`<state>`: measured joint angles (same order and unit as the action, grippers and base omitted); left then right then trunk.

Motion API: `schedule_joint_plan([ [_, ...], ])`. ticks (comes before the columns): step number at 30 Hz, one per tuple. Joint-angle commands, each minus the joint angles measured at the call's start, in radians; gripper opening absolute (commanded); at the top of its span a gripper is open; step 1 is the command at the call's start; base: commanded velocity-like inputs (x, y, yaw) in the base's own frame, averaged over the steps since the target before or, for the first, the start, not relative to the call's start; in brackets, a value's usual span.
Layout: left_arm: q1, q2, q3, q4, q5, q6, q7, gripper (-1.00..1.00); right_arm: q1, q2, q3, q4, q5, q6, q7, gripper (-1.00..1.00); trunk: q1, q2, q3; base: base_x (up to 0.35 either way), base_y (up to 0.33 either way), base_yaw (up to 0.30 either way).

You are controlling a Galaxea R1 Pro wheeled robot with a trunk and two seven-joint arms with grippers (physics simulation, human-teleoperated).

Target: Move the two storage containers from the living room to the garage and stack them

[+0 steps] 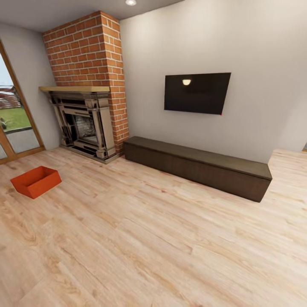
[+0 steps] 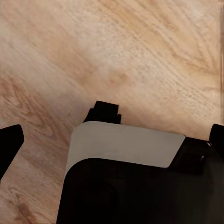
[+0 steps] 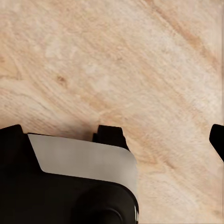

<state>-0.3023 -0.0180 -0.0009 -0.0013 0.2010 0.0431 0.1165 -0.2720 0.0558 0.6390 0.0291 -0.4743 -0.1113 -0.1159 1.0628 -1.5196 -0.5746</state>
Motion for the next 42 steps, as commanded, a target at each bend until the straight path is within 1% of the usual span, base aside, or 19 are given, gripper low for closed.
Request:
schedule_joint_plan([
  [1,-0.001,0.0,-0.001,0.0,0.006,0.003,0.003,1.0,-0.001,0.001,0.008,0.003,-0.009,-0.005,-0.001,1.0,0.001,0.0,-0.001,0.322,0.0,0.0],
  [34,0.0,0.0,-0.001,0.0,0.006,0.003,0.003,1.0,-0.001,0.002,0.008,0.003,-0.009,-0.005,-0.001,1.0,0.001,0.0,-0.001,0.322,0.0,0.0],
  [37,-0.001,0.0,-0.001,0.0,0.006,0.003,0.003,1.0,-0.001,0.0,0.008,0.003,-0.009,-0.006,-0.001,1.0,0.001,0.0,-0.001,0.322,0.0,0.114],
  [42,0.0,0.0,-0.001,0.0,0.006,0.003,0.003,1.0,-0.001,-0.001,0.008,0.003,-0.008,-0.007,-0.001,1.0,0.001,0.0,-0.001,0.322,0.0,0.25],
])
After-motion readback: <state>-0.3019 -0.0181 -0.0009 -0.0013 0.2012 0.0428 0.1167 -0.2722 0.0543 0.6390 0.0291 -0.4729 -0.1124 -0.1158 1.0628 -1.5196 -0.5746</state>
